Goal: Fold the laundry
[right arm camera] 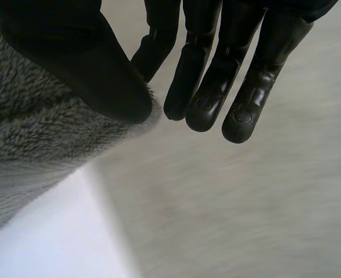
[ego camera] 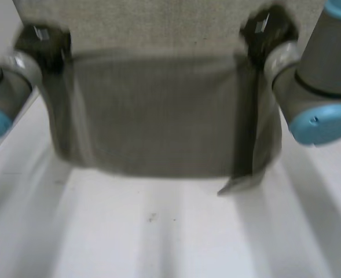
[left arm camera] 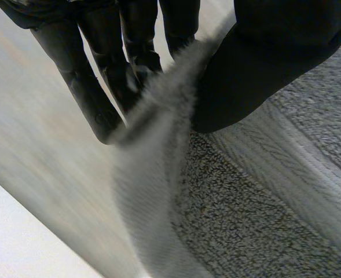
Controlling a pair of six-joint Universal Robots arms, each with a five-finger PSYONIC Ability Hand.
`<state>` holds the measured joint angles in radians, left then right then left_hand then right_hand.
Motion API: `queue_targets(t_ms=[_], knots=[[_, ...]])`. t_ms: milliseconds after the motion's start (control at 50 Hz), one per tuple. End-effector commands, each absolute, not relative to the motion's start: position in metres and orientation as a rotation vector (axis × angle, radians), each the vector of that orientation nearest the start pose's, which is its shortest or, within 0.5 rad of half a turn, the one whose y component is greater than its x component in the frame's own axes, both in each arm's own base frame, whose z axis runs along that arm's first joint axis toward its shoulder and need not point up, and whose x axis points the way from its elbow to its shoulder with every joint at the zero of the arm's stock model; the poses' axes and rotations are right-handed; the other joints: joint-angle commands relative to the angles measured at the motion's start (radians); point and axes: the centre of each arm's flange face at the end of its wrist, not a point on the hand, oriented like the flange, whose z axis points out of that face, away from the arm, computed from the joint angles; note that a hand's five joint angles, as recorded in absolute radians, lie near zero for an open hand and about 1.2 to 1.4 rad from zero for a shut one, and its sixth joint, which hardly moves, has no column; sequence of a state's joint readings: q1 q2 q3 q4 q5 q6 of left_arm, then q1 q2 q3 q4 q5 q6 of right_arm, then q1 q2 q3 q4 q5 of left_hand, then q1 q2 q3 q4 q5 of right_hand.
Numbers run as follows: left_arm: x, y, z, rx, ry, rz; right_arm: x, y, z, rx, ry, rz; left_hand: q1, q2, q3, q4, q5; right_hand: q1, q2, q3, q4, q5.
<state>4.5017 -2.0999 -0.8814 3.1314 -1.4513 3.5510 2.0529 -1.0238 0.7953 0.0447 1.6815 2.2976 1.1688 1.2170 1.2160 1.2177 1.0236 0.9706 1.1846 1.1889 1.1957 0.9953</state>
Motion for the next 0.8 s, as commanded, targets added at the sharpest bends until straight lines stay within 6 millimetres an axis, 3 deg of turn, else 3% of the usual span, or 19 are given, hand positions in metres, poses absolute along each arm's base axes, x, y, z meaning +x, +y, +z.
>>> queue_targets(t_ms=[20,120,160,180,200,220,240,260,280,320,340,380,400,440,580,620,640,680,800], knots=[[-0.233,-0.378,0.454,0.434,1.224,-2.869,0.301,-0.312,0.428,-0.822,1.344,-3.143,0.227,0.179,0.18,0.179,0.198,0.426,0.212,0.207,0.201,0.226],[-0.234,-0.381,0.412,0.473,1.442,-2.78,0.302,-0.308,0.395,-0.994,1.412,-3.025,0.227,0.179,0.18,0.179,0.198,0.426,0.212,0.207,0.201,0.226],[-0.23,-0.384,0.366,0.513,1.635,-2.658,0.302,-0.307,0.361,-1.117,1.518,-2.927,0.227,0.179,0.18,0.179,0.198,0.426,0.212,0.207,0.201,0.226],[-0.23,-0.384,0.366,0.513,1.636,-2.658,0.302,-0.307,0.361,-1.118,1.519,-2.927,0.227,0.179,0.18,0.179,0.198,0.426,0.212,0.207,0.201,0.226],[-0.229,-0.383,0.342,0.543,1.731,-2.598,0.301,-0.305,0.342,-1.178,1.585,-2.863,0.227,0.179,0.18,0.179,0.198,0.426,0.212,0.207,0.201,0.226],[-0.229,-0.383,0.342,0.543,1.732,-2.597,0.299,-0.303,0.325,-1.231,1.651,-2.796,0.227,0.179,0.18,0.179,0.198,0.426,0.212,0.207,0.201,0.226],[-0.228,-0.38,0.317,0.564,1.827,-2.531,0.299,-0.303,0.325,-1.232,1.651,-2.795,0.227,0.179,0.18,0.179,0.198,0.426,0.212,0.207,0.201,0.226],[-0.226,-0.376,0.292,0.582,1.916,-2.461,0.298,-0.299,0.302,-1.306,1.736,-2.694,0.227,0.179,0.18,0.179,0.198,0.426,0.212,0.207,0.201,0.226],[-0.226,-0.376,0.292,0.582,1.916,-2.461,0.298,-0.299,0.302,-1.307,1.737,-2.693,0.227,0.179,0.18,0.179,0.198,0.426,0.212,0.207,0.201,0.226],[-0.22,-0.366,0.242,0.628,2.089,-2.316,0.295,-0.287,0.252,-1.459,1.911,-2.441,0.227,0.179,0.18,0.179,0.198,0.426,0.212,0.207,0.201,0.226],[-0.22,-0.366,0.242,0.628,2.09,-2.315,0.295,-0.287,0.252,-1.46,1.912,-2.439,0.227,0.179,0.18,0.179,0.198,0.426,0.212,0.207,0.201,0.226],[-0.218,-0.36,0.223,0.654,2.143,-2.273,0.292,-0.275,0.196,-1.592,2.053,-2.181,0.227,0.179,0.18,0.179,0.198,0.426,0.212,0.207,0.201,0.226],[-0.217,-0.351,0.202,0.69,2.195,-2.231,0.292,-0.275,0.196,-1.592,2.054,-2.18,0.227,0.179,0.18,0.179,0.198,0.426,0.212,0.207,0.201,0.226],[-0.216,-0.342,0.185,0.719,2.237,-2.193,0.287,-0.264,0.157,-1.67,2.127,-1.99,0.227,0.179,0.18,0.179,0.198,0.426,0.212,0.207,0.201,0.226],[-0.209,-0.316,0.163,0.8,2.296,-2.098,0.276,-0.246,0.133,-1.714,2.195,-1.822,0.227,0.179,0.18,0.179,0.198,0.426,0.212,0.207,0.201,0.226],[-0.203,-0.308,0.17,0.808,2.263,-2.091,0.274,-0.241,0.134,-1.722,2.201,-1.799,0.227,0.179,0.18,0.179,0.198,0.177,-0.037,-0.041,-0.048,-0.022],[-0.203,-0.308,0.17,0.808,2.263,-2.091,0.271,-0.238,0.14,-1.718,2.208,-1.797,0.227,0.179,0.18,0.179,0.198,-0.238,-0.453,-0.457,-0.464,-0.438],[-0.2,-0.306,0.173,0.804,2.247,-2.09,0.268,-0.236,0.147,-1.698,2.217,-1.804,0.227,0.179,0.18,0.179,0.198,-0.504,-0.718,-0.723,-0.729,-0.703],[-0.191,-0.295,0.194,0.776,2.182,-2.125,0.242,-0.255,0.183,-1.262,2.339,-1.892,0.227,0.179,0.18,0.179,0.198,-0.604,-0.818,-0.822,-0.829,-0.803]])
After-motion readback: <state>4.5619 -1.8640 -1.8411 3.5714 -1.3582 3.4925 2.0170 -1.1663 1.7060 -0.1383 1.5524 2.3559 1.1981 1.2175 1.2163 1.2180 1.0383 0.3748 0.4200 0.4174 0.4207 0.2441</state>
